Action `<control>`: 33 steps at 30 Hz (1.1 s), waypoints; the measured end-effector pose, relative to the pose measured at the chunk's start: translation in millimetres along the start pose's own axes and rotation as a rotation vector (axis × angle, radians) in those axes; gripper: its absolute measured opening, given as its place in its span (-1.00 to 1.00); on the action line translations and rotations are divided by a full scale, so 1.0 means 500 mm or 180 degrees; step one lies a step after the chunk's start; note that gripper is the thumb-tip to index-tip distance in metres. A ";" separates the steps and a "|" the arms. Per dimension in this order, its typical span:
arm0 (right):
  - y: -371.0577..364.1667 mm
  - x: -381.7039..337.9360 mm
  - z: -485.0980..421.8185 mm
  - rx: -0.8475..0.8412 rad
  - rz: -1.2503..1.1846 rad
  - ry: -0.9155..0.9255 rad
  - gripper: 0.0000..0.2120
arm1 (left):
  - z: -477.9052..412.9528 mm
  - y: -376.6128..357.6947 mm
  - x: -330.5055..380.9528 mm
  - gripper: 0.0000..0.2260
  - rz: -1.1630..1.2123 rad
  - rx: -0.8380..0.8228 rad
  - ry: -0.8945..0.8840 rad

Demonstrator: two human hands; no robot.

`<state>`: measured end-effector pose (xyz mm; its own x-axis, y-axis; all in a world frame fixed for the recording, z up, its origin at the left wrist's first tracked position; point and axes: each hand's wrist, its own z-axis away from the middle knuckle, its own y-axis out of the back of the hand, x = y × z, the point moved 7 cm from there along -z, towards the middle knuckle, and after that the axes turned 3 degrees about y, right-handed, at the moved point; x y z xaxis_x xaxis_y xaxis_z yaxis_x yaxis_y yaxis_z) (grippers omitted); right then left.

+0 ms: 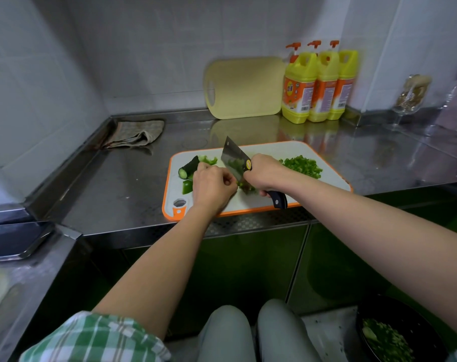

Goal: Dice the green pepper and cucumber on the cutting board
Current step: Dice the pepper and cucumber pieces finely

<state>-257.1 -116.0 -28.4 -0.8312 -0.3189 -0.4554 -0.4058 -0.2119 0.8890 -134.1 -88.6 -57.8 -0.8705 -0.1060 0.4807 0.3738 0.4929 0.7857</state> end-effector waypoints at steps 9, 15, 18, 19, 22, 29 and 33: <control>0.028 0.038 -0.015 0.0542 -0.0141 0.0020 -0.77 | 0.003 -0.002 -0.002 -0.82 0.0191 -0.0064 -0.0086; 0.016 0.016 0.006 0.0103 -0.0586 0.0162 -0.80 | 0.005 0.018 -0.022 -0.83 -0.0094 0.0319 0.0166; -0.014 0.015 0.010 -0.0089 -0.0593 0.0145 -0.79 | 0.010 0.020 -0.019 -0.85 -0.0214 0.0282 0.0173; -0.016 0.023 0.008 -0.0093 -0.0595 0.0100 -0.81 | 0.012 0.021 -0.016 -0.85 -0.0221 0.0259 0.0165; 0.009 0.066 0.003 0.0034 -0.0493 -0.0114 -0.85 | 0.014 0.022 -0.002 -0.85 -0.0164 0.0189 0.0153; 0.057 0.144 -0.008 0.0366 -0.0843 -0.0249 -0.82 | -0.004 -0.013 0.061 -0.83 -0.0586 0.0005 -0.0165; 0.067 0.155 -0.011 0.0414 -0.1007 -0.0151 -0.78 | -0.015 -0.036 0.078 -0.71 -0.0529 -0.0222 -0.0349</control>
<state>-332.8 -152.9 -34.2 -0.6720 -0.2123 -0.7095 -0.6887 -0.1730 0.7041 -172.4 -108.4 -50.4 -0.9502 -0.0844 0.3000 0.2402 0.4150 0.8775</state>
